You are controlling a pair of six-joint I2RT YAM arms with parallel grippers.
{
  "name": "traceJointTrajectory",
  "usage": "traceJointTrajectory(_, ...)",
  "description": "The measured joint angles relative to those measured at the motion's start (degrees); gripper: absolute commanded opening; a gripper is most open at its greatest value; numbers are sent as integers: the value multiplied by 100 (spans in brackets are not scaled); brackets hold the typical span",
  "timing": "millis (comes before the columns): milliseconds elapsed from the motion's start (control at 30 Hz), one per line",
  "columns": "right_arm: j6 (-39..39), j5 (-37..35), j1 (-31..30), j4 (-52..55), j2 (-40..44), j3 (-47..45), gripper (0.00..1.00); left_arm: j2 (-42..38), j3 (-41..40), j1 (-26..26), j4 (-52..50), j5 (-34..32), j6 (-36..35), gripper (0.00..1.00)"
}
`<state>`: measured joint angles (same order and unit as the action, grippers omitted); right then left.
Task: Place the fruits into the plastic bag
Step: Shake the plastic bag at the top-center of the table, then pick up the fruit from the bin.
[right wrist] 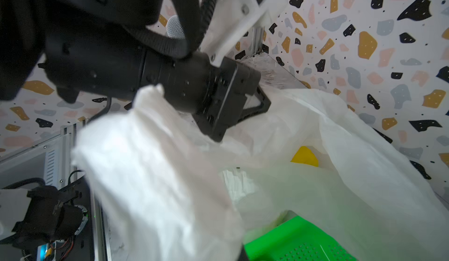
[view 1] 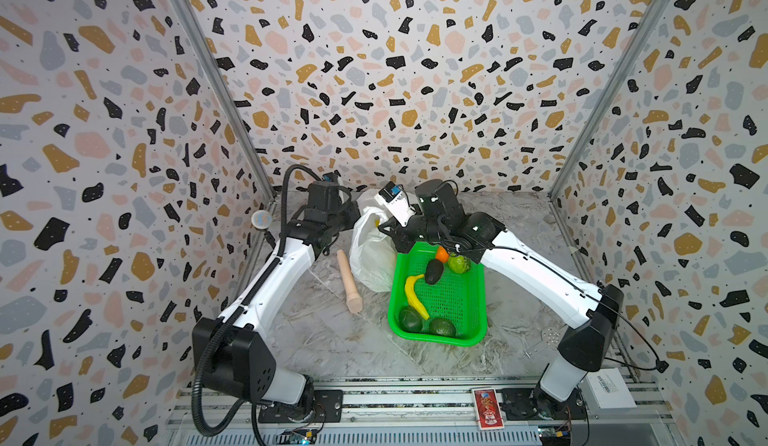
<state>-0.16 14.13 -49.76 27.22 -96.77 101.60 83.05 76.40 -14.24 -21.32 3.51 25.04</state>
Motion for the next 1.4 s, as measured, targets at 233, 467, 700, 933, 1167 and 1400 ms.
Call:
traceJointTrajectory(233, 11, 616, -11, 332, 1034, -905, 0, -9, 234, 92, -4, 273, -225, 0)
traceJointTrajectory(467, -133, 1220, -31, 841, 1305, -981, 20, -11, 411, 90, 101, 859, -341, 0)
traceJointTrajectory(700, -160, 699, 42, 820, 1438, -1596, 73, -111, 92, 90, 254, 1073, -339, 0)
traceJointTrajectory(933, 859, -103, 1569, -734, 3169, -3305, 79, -118, -7, 90, 284, 1115, -339, 0)
traceJointTrajectory(1167, 1580, -129, 2048, -1327, 3823, -4212, 73, -118, -7, 90, 350, 1189, -328, 0)
traceJointTrajectory(1400, 1373, 358, 809, -1080, 2479, -5047, 72, -118, -7, 90, 345, 1167, -321, 0)
